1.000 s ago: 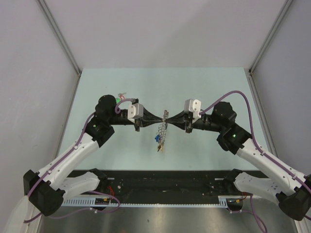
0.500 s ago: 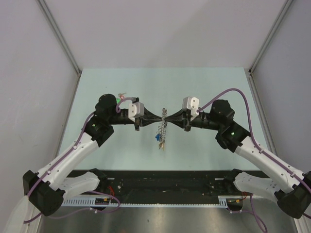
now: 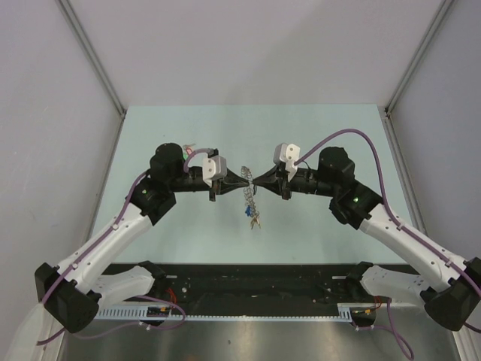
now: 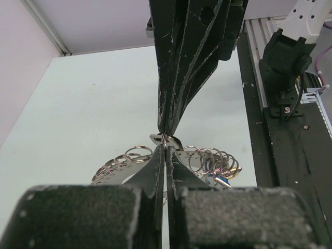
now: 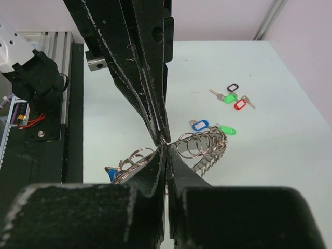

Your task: Put the keys on the keyring

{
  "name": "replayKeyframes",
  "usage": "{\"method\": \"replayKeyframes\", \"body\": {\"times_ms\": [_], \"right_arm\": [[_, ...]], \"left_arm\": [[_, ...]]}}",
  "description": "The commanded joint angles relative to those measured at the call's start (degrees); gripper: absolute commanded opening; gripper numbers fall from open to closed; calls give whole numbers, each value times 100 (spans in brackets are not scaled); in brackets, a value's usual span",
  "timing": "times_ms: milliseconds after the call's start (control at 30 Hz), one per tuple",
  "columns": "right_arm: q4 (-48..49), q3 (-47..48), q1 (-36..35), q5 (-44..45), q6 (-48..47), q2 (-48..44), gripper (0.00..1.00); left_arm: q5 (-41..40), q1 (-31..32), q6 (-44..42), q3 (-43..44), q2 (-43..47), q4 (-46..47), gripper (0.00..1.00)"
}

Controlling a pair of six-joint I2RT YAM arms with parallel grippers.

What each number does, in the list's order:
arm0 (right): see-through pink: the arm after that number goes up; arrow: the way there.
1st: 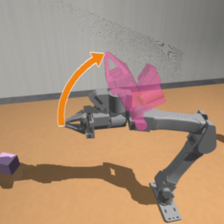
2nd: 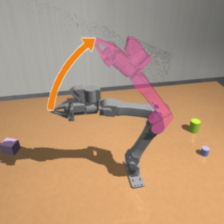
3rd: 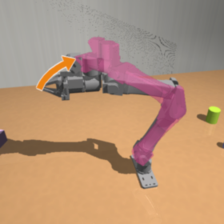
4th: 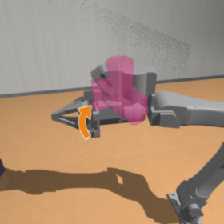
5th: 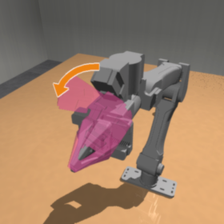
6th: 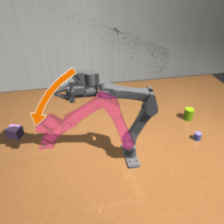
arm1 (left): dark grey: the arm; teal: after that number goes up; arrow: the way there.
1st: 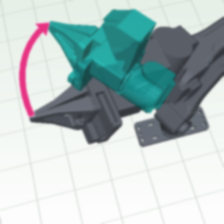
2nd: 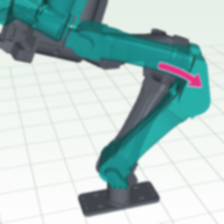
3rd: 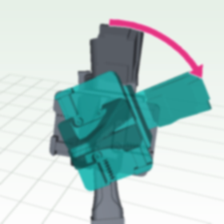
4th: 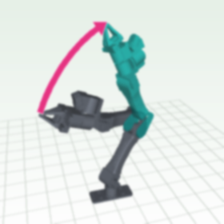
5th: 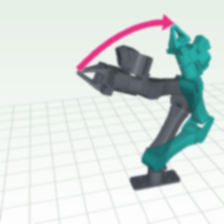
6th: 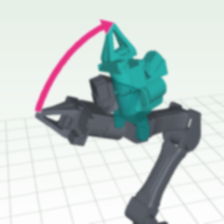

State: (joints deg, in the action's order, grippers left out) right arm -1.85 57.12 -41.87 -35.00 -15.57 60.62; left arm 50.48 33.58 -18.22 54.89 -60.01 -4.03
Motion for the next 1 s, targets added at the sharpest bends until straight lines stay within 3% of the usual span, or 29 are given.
{"method": "replayKeyframes", "body": {"times_ms": [0, 533, 933, 967], "right_arm": [[211, 448, -129, -50, -86, 108, 0], [-246, 730, -208, -340, -420, 389, 0], [-632, 739, -50, -806, -763, 319, 0], [-641, 739, -32, -806, -763, 301, 4]], "left_arm": [[85, 184, -252, 329, -72, -177, 1], [445, 272, -376, 514, -292, -537, 0], [718, 149, 81, 162, -46, 332, 0], [683, 105, 108, 136, -37, 385, 1]]}}
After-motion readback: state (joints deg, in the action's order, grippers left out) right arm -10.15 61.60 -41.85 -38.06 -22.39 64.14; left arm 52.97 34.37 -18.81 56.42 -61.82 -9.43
